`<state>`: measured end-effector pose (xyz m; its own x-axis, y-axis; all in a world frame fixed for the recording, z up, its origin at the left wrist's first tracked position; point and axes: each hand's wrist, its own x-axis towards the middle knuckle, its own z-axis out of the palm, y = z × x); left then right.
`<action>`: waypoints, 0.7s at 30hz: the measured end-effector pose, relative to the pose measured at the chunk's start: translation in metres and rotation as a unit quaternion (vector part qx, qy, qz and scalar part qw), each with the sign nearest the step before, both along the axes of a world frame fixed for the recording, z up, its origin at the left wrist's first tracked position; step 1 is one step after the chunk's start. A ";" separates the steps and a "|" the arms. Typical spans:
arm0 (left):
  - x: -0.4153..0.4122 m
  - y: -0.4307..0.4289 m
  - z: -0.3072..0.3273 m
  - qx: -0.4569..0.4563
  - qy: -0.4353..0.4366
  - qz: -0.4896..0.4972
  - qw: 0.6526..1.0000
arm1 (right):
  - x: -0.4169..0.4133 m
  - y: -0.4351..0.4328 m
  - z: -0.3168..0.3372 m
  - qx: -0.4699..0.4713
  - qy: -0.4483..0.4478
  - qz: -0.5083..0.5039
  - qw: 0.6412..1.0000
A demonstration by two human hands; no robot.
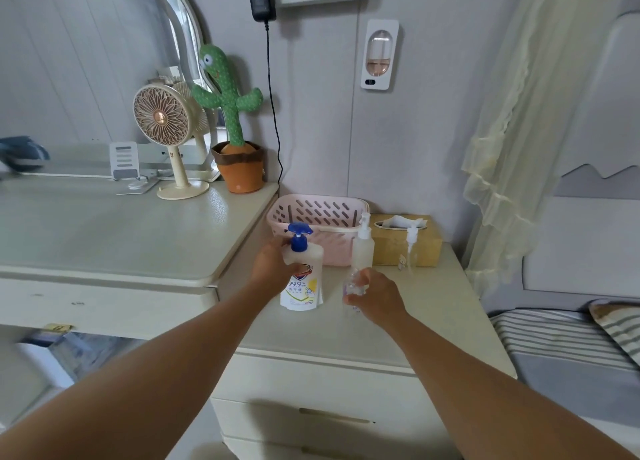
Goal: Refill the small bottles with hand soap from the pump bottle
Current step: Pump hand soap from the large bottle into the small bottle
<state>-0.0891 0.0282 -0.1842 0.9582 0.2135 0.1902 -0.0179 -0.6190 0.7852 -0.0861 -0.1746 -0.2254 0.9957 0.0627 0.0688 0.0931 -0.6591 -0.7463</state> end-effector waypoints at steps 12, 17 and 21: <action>-0.020 -0.042 0.000 -0.029 -0.017 -0.055 0.998 | -0.023 -0.032 0.030 -0.020 -0.119 0.042 0.992; -0.028 -0.054 0.000 -0.018 -0.003 -0.068 0.997 | -0.031 -0.047 0.037 -0.059 -0.152 0.048 0.985; -0.031 -0.050 0.003 -0.034 -0.003 -0.083 0.996 | -0.034 -0.053 0.043 -0.078 -0.156 0.051 0.983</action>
<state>-0.1203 -0.0215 -0.1815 0.9803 0.0640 0.1867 -0.1209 -0.5528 0.8245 -0.1198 -0.2273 -0.1823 0.9156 0.1963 0.3509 0.3734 -0.7390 -0.5608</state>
